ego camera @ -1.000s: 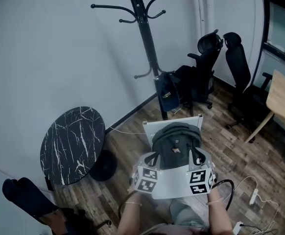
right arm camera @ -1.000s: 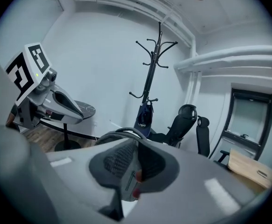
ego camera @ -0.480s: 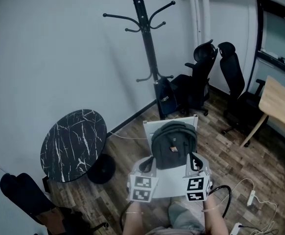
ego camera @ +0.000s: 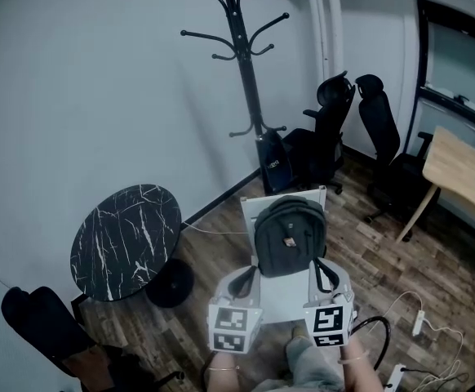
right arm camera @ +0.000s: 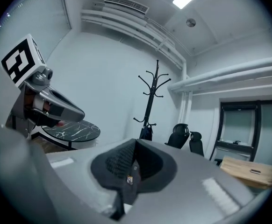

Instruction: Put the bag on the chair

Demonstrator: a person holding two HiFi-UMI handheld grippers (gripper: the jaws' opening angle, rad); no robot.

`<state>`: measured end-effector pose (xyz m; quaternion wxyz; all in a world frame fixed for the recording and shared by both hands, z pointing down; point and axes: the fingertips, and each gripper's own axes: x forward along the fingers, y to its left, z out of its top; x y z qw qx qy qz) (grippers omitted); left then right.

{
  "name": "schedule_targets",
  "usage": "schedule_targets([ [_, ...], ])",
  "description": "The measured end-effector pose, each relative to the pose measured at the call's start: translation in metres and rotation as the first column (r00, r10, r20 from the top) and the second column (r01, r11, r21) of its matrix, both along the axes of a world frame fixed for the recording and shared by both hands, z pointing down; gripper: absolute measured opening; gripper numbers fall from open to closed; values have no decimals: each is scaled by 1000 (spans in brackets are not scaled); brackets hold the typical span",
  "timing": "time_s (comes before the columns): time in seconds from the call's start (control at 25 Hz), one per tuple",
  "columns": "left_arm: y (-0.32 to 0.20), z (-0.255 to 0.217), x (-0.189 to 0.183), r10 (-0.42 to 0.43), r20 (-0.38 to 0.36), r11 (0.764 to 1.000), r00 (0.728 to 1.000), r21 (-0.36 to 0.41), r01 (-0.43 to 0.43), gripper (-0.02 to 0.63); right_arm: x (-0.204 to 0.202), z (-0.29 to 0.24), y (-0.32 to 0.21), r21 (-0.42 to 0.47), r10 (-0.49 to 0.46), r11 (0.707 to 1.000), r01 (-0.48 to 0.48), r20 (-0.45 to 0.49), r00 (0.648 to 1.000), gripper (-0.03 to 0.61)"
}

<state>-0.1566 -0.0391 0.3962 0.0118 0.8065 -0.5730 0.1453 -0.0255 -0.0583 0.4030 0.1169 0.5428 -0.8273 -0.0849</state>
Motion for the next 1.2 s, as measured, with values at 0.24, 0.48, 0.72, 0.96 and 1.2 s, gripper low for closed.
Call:
schedule_targets([
  [0.24,29,-22,16,62,-33,998,998,19,-61,11,-5,-21,30,-3,-20,1000,20,47,999,3],
  [0.48,51,-40,27,84,-47,995,995,58,-81,11,-3,-36,53,9,-39,999,39,99,994,3],
  [0.72,78,-57,41,73,-40,993,997,93,-69,11,15,-51,78,25,-42,999,39,136,990,3],
  [0.96,109,-62,64,53,-45,994,998,98,-49,11,40,-64,113,47,-60,997,54,140,988,3],
  [1.2,143,-61,94,47,-42,995,998,92,-43,11,63,-68,148,53,-79,996,73,139,987,3],
])
